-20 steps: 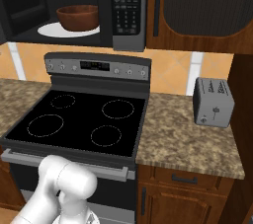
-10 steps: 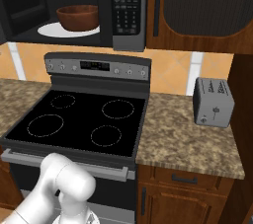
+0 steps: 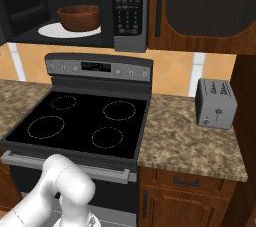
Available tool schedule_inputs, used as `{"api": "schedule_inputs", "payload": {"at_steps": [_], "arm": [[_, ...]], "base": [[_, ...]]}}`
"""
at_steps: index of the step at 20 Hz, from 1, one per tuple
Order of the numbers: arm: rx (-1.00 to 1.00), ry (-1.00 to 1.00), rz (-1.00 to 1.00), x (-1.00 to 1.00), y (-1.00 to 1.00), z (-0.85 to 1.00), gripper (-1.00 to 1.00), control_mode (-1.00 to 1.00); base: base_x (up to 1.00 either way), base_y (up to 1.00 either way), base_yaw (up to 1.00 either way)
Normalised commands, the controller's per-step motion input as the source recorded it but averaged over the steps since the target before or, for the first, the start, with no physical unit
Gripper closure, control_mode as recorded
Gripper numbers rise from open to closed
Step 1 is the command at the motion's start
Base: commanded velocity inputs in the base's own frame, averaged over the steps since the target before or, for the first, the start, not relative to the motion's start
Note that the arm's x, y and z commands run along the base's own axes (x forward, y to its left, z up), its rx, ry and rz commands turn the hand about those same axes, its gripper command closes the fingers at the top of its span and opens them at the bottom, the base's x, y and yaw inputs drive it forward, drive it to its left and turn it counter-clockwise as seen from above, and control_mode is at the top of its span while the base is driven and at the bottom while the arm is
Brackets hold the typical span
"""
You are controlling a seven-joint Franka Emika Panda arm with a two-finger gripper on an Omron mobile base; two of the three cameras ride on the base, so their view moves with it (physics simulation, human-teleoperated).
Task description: Open the microwave, place the bowl with waffle inside the microwave, then close the microwave door and turn it on.
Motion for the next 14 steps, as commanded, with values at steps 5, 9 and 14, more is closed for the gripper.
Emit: {"api": "schedule_inputs", "payload": {"at_steps": [5, 9, 14], "arm": [[0.51, -0.12, -0.01, 0.18, -0.86, 0.05, -1.0, -1.0], [0.35, 0.04, 0.0, 0.9, -0.69, 0.28, -1.0, -1.0], [0.24, 0.22, 0.01, 1.0, -0.37, 0.45, -1.0, -1.0]], "base": [[0.0, 0.0, 0.0], [0.0, 0.0, 0.0], [0.0, 0.0, 0.0]]}}
